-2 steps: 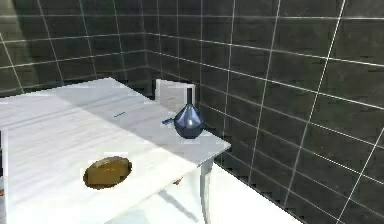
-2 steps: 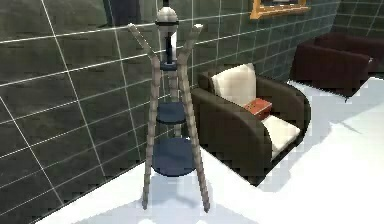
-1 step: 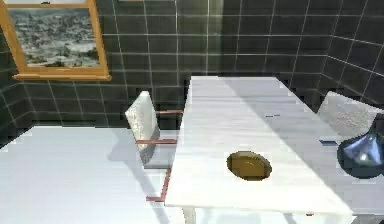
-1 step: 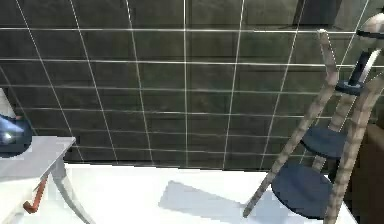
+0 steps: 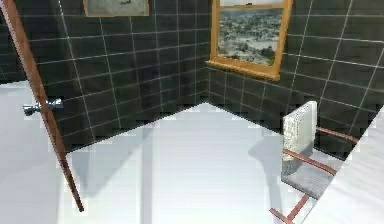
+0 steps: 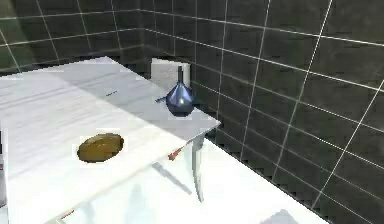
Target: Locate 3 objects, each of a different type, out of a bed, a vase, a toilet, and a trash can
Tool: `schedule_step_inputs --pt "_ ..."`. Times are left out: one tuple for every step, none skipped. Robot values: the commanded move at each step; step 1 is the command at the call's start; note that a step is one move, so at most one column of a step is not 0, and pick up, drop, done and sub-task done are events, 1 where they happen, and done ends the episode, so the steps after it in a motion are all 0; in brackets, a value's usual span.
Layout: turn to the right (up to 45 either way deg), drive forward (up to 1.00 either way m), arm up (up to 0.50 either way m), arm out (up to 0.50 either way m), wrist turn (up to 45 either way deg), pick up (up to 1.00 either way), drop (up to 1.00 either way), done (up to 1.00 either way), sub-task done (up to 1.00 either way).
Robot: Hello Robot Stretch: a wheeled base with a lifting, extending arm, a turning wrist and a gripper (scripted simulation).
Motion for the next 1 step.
schedule_step_inputs --pt "-45.0 0.0 0.0 0.0 0.0 0.0 0.0 0.0 0.0"
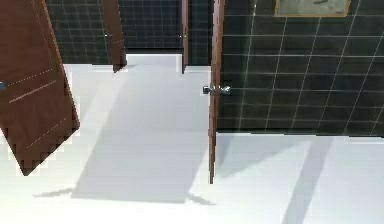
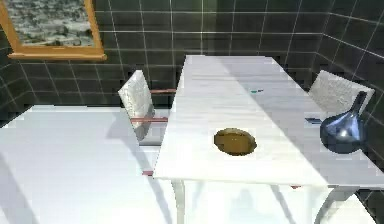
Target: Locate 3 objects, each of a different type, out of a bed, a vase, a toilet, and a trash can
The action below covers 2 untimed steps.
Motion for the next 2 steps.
schedule_step_inputs --pt "-27.0 0.0 0.0 0.0 0.0 0.0 0.0 0.0 0.0" --pt "0.0 1.0 0.0 0.0 0.0 0.0 0.0 0.0 0.0"
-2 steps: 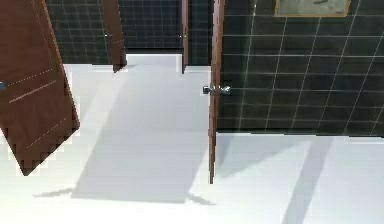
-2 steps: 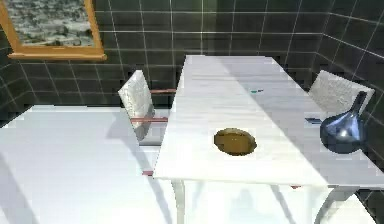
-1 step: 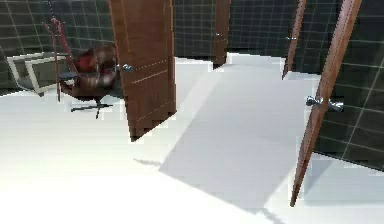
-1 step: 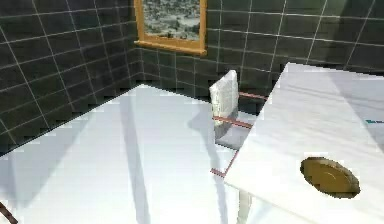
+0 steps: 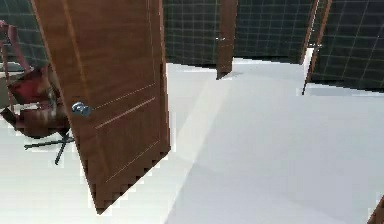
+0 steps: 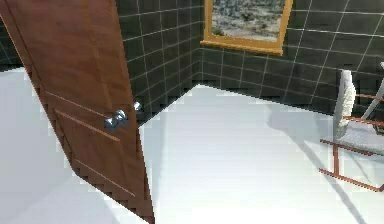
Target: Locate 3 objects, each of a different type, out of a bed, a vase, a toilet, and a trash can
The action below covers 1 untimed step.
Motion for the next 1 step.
schedule_step_inputs --pt "-3.0 0.0 0.0 0.0 0.0 0.0 0.0 0.0 0.0"
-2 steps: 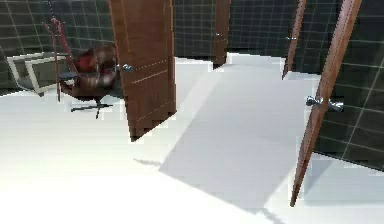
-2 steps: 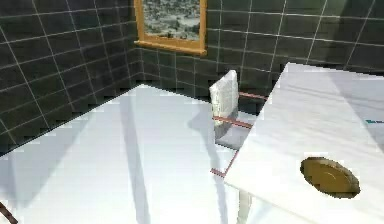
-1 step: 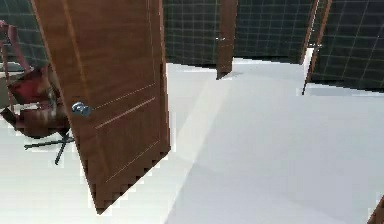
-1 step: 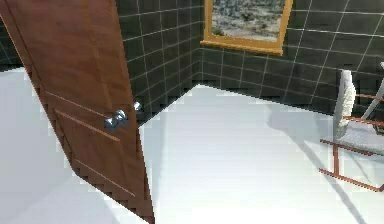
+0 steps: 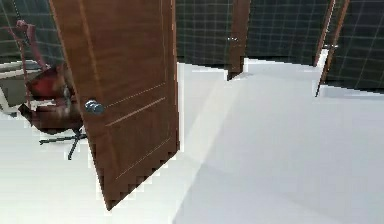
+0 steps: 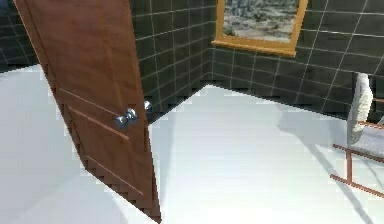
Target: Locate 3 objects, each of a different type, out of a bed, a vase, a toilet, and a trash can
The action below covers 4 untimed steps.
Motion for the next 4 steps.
schedule_step_inputs --pt "0.0 0.4 0.0 0.0 0.0 0.0 0.0 0.0 0.0" --pt "21.0 0.0 0.0 0.0 0.0 0.0 0.0 0.0 0.0" --pt "0.0 1.0 0.0 0.0 0.0 0.0 0.0 0.0 0.0" --pt "0.0 1.0 0.0 0.0 0.0 0.0 0.0 0.0 0.0"
